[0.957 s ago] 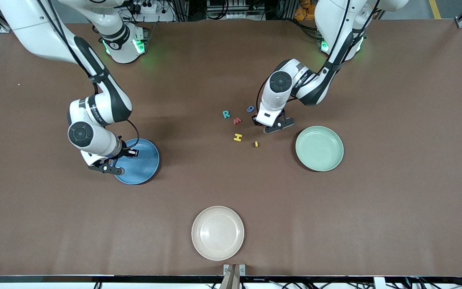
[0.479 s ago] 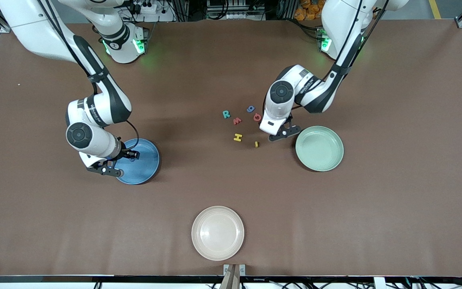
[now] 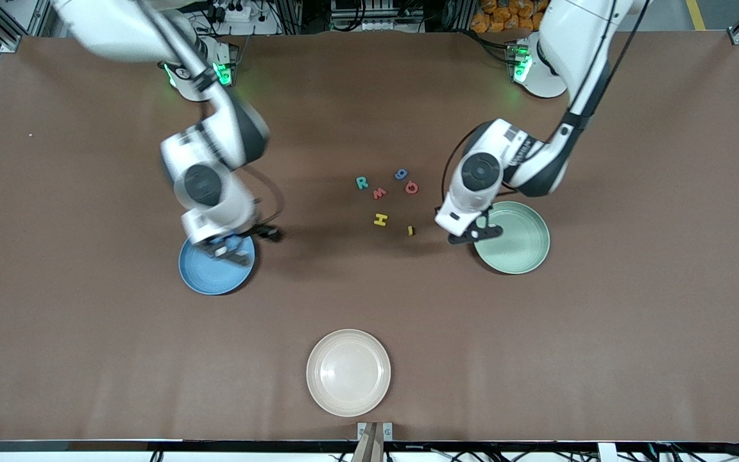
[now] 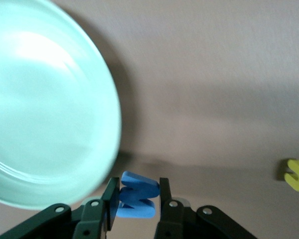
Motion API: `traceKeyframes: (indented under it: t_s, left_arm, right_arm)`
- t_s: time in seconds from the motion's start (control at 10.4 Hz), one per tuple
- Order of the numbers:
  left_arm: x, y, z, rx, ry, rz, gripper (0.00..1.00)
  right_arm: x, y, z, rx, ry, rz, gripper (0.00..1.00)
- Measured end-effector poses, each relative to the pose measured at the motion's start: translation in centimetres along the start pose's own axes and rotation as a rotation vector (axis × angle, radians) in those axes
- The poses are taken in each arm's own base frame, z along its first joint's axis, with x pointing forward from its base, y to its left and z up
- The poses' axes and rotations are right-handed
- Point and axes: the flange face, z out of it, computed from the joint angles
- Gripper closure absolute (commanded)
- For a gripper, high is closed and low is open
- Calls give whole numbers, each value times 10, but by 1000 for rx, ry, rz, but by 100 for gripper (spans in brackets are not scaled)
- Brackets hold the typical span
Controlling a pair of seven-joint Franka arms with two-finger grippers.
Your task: Sort upper and lower case letters into plates
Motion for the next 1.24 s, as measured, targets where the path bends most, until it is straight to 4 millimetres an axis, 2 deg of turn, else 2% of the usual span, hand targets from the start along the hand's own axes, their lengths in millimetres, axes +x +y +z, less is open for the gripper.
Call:
traceKeyframes:
  t_s: [0.19,0.29,0.38,0.48,0.57,0.67,0.86,1.05,1.24]
  left_arm:
    - [20,-27,-2,-5,-7,100,85]
    - [28,-40,-1,-7,-11,132,74]
    - [32,-48,-1,-9,-13,150,1]
    - [33,-49,-1,-9,-14,160,0]
    - [32,-47,-1,-10,-14,165,0]
    - [30,-44,-1,-11,-14,169,0]
    - [28,-41,-1,-13,-15,131,0]
    - [21,-29,-2,-57,-43,17,0]
    - [6,-4,-4,-115,-76,-101,0]
  right_arm:
    - [-76,-52,-5,42,3,30,0]
    - [-111,-75,-3,90,9,58,0]
    - [-147,-98,6,135,20,81,5]
    - [-181,-116,24,154,42,102,13]
    - [-207,-128,47,149,65,127,19]
    - [-223,-137,70,136,74,145,28]
    - [-239,-150,97,118,60,179,32]
    - [-247,-161,106,122,46,219,32]
    - [-251,-168,109,126,38,249,32]
